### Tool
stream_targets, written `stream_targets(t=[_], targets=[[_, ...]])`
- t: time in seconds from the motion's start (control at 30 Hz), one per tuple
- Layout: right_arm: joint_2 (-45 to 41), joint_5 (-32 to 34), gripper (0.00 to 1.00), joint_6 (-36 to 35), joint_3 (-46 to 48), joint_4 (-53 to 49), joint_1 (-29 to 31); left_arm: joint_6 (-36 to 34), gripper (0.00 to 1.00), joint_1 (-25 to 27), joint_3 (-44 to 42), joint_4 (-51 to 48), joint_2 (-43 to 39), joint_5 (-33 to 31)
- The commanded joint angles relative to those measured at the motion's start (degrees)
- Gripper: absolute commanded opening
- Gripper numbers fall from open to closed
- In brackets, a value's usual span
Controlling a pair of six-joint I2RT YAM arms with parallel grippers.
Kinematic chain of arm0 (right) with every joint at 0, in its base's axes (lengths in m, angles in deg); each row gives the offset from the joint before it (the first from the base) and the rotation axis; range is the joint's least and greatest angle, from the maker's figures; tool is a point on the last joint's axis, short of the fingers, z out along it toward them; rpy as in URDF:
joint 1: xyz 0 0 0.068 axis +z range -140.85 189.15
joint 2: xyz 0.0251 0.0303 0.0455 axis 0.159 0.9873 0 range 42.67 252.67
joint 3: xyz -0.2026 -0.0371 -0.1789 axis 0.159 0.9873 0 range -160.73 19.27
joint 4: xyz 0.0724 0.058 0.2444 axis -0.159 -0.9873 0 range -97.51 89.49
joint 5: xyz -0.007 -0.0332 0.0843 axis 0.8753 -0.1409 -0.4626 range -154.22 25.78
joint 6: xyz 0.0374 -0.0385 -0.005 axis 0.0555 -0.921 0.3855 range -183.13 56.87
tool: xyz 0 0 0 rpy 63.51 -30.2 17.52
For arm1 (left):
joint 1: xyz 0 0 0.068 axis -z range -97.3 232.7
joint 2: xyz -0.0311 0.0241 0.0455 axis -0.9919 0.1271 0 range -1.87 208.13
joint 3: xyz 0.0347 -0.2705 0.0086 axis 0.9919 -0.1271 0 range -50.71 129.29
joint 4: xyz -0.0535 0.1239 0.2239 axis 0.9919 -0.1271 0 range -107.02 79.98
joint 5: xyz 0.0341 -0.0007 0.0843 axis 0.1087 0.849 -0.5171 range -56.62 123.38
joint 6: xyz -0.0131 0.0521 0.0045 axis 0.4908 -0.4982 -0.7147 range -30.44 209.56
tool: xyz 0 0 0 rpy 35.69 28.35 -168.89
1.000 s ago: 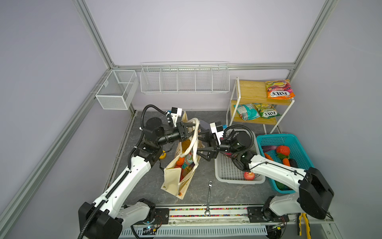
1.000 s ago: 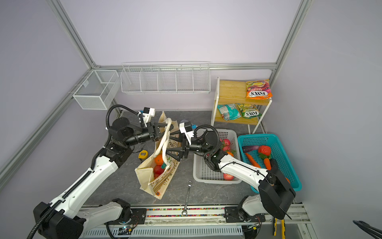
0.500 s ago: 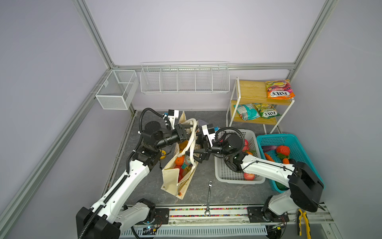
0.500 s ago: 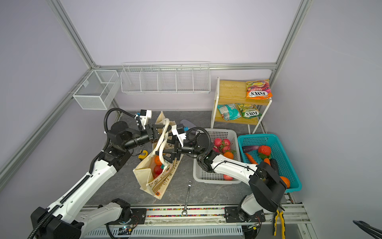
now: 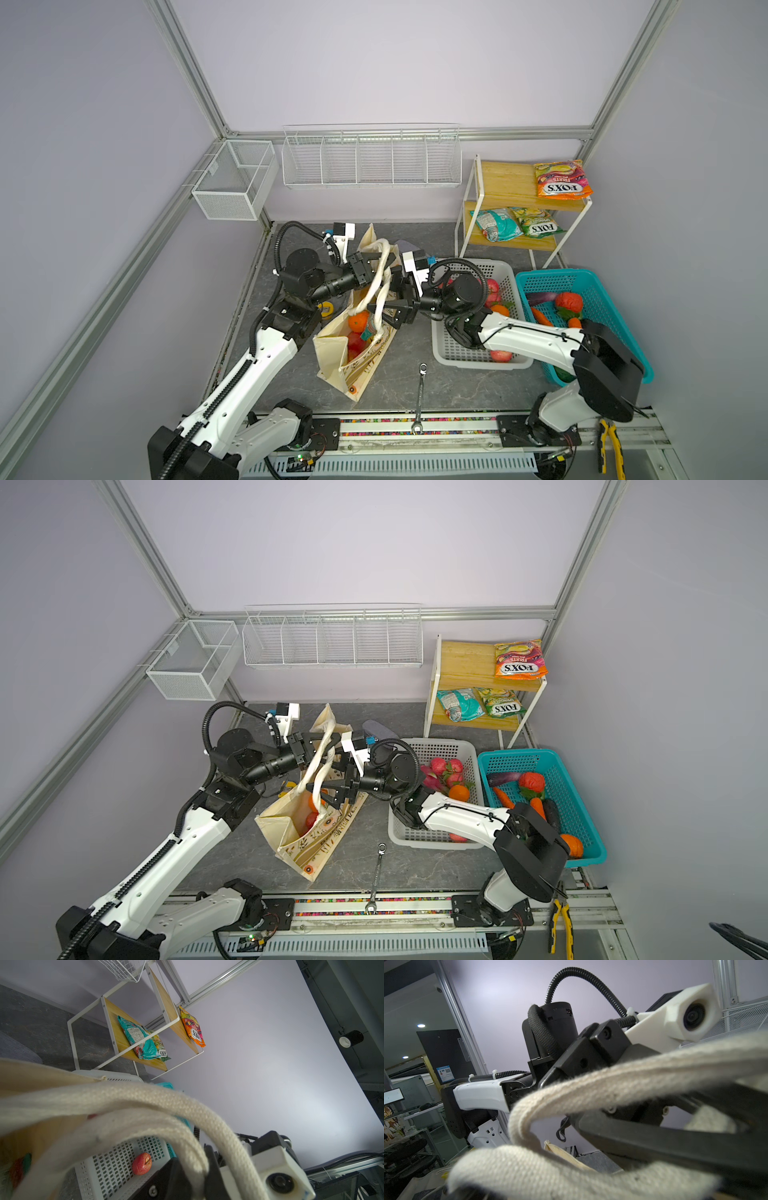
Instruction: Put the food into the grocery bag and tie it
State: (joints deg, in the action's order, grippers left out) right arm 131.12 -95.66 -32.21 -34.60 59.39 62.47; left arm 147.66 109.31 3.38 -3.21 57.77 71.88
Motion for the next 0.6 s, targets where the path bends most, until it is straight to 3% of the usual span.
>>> stream_targets(t=[0.0,0.2,0.57], targets=[[-1.2,3.2,0.95,0.2,-3.5,4.8,2.0,-2.6,0.0,-0.7,-1.5,-3.7,-0.1,-3.4],[-2.0,7.8,0.97,-3.3,-4.9,1.1,4.7,-4.2,0.0,-0.7,-2.3,-5.2,-1.7,-5.9],[-2.0,15.4,0.98,-2.1,-6.0,0.2,6.6,-8.3,0.0,-0.6,-4.9,-8.1,-6.5,-11.9]])
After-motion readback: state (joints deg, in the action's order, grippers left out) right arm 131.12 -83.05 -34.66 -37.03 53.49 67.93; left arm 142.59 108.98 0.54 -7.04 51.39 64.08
